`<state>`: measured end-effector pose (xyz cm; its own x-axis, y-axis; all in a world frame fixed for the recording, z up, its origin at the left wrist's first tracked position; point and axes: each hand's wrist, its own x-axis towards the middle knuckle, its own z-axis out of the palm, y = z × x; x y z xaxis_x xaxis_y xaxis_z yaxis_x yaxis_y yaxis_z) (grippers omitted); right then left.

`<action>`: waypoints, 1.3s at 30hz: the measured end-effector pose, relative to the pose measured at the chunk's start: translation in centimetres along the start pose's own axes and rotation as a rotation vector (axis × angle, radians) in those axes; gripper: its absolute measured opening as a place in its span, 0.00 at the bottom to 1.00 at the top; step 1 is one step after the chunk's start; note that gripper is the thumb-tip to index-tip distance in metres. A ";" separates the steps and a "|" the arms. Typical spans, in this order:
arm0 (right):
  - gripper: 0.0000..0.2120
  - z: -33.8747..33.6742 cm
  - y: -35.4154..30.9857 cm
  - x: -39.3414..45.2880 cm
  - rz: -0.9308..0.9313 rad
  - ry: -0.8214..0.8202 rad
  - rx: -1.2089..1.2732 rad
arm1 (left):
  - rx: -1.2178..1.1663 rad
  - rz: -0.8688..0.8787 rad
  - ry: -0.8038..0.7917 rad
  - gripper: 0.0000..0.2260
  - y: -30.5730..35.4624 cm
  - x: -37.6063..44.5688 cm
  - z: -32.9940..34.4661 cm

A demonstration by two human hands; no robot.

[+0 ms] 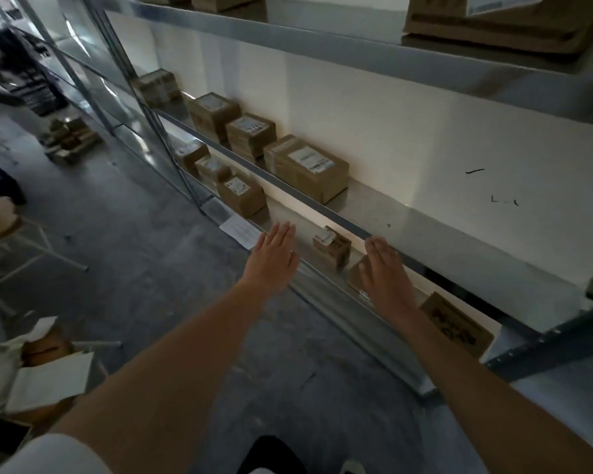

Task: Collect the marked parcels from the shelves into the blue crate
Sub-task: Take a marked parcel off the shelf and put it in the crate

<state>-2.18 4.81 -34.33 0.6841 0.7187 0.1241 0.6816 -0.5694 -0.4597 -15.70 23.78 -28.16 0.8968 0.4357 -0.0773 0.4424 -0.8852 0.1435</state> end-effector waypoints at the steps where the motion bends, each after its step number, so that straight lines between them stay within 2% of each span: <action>1: 0.25 0.9 -0.2 0.6 0.000 -0.013 0.001 | -0.026 0.006 -0.009 0.25 -0.6 0.6 0.1; 8: 0.25 7.3 -2.7 5.5 0.084 -0.098 0.005 | -0.060 0.063 -0.108 0.25 -7.3 6.4 1.5; 14: 0.25 11.7 -6.0 9.6 0.239 -0.051 -0.010 | -0.008 0.158 -0.190 0.24 -16.2 12.1 1.2; 18: 0.26 14.1 -7.4 11.3 0.350 -0.032 0.005 | 0.012 0.156 -0.271 0.24 -20.7 16.1 1.4; 24: 0.26 15.8 -6.6 13.1 0.473 -0.023 0.016 | -0.007 0.184 -0.314 0.25 -21.4 21.4 3.1; 31: 0.27 17.6 -5.2 17.7 0.512 -0.030 0.003 | -0.081 0.218 -0.355 0.25 -20.1 26.5 5.9; 39: 0.26 21.6 -5.4 20.3 0.701 -0.028 0.118 | -0.060 0.326 -0.525 0.26 -21.2 29.8 11.5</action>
<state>2.39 31.14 -48.31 0.9432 0.2098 -0.2578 0.0495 -0.8557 -0.5152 1.59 53.63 -44.89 0.8701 -0.0073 -0.4929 0.1595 -0.9419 0.2955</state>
